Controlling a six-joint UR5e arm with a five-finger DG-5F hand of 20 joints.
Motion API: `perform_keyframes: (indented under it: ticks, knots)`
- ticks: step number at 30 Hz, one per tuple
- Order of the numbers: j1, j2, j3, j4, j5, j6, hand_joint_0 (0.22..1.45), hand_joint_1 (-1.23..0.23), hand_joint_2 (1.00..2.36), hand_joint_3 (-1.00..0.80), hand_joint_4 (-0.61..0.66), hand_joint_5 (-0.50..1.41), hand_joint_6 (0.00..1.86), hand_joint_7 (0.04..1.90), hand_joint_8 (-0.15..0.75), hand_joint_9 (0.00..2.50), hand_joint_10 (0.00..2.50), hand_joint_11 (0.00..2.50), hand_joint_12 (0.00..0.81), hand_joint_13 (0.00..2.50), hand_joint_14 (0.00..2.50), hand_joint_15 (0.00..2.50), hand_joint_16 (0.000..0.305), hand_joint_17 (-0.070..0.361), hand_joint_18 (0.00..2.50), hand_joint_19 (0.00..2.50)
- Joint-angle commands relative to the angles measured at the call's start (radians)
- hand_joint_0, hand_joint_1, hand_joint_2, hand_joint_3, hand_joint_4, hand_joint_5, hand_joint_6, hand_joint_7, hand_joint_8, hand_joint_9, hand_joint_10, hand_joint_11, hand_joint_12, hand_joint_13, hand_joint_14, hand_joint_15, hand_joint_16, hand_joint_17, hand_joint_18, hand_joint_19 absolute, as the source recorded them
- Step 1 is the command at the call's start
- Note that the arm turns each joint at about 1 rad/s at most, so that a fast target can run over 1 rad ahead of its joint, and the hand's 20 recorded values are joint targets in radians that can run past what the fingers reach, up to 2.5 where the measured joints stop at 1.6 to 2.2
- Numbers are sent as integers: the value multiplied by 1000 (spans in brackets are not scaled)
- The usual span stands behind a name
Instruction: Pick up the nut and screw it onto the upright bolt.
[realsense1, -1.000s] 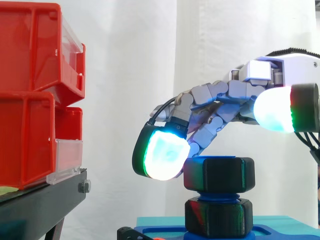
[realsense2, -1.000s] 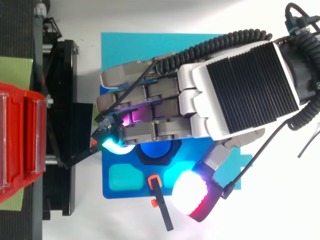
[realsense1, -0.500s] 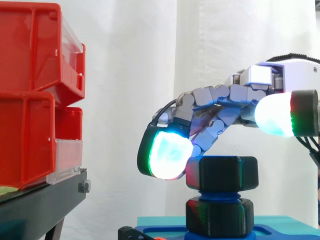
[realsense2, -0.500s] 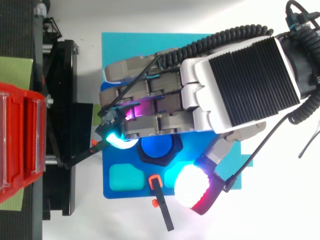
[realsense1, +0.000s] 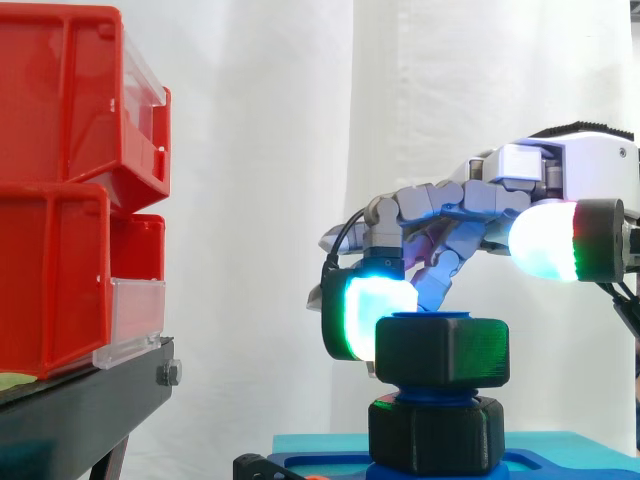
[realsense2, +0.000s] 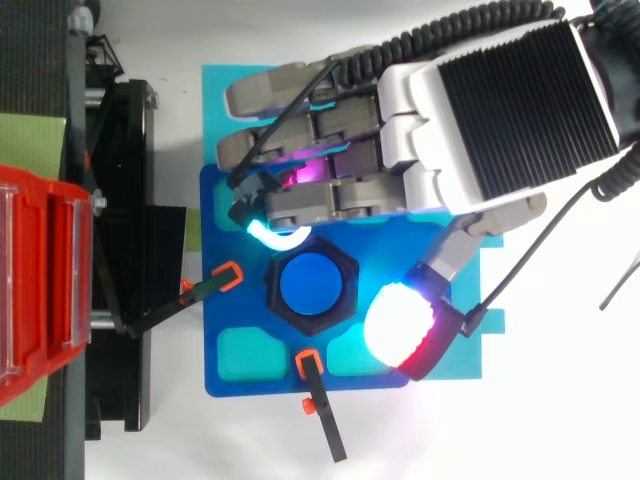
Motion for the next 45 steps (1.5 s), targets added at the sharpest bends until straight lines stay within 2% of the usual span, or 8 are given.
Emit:
perform_keyframes:
  ticks: [1, 11, 15, 22, 28, 32, 40, 45]
  knots:
    - [-11, 0, 0, 3, -13, -1, 550, -170, 1000, -500, 175, 0, 559, 1456, 267, 909, 0, 0, 239, 587, 0, 0, 23, 51, 236, 0]
    - [-17, 0, -1, 6, -13, -4, 553, -207, 1000, -500, 126, 19, 651, 1251, 267, 1108, 0, 0, 206, 710, 0, 0, 18, 40, 369, 0]
    - [-19, 0, 2, 27, -16, 1, 550, -192, 1000, -500, 173, 25, 512, 1509, 265, 1108, 0, 0, 218, 681, 0, 0, 19, 42, 338, 0]
    - [-22, 0, 30, 32, -32, 7, 531, -163, 1000, -500, 261, -66, 504, 895, 235, 911, 0, 0, 251, 564, 0, 0, 25, 56, 229, 0]
    - [-16, 0, 34, 65, -29, 16, 523, -146, 1000, -500, 227, -95, 502, 730, 220, 811, 0, 0, 263, 488, 0, 0, 28, 62, 166, 0]
    - [-7, 0, 34, 95, -25, 30, 518, -117, 1000, -500, 216, -104, 502, 686, 212, 744, 0, 0, 273, 422, 0, 0, 30, 66, 92, 0]
    - [33, 0, 34, 87, 25, 30, 514, -72, 1000, -500, 201, -125, 502, 659, 204, 592, 0, 0, 296, 293, 0, 0, 32, 72, 0, 0]
    - [56, -40, 34, 82, 33, 42, 508, -84, 1000, -500, 206, -127, 502, 664, 209, 558, 0, 0, 304, 265, 0, 0, 34, 75, 0, 0]
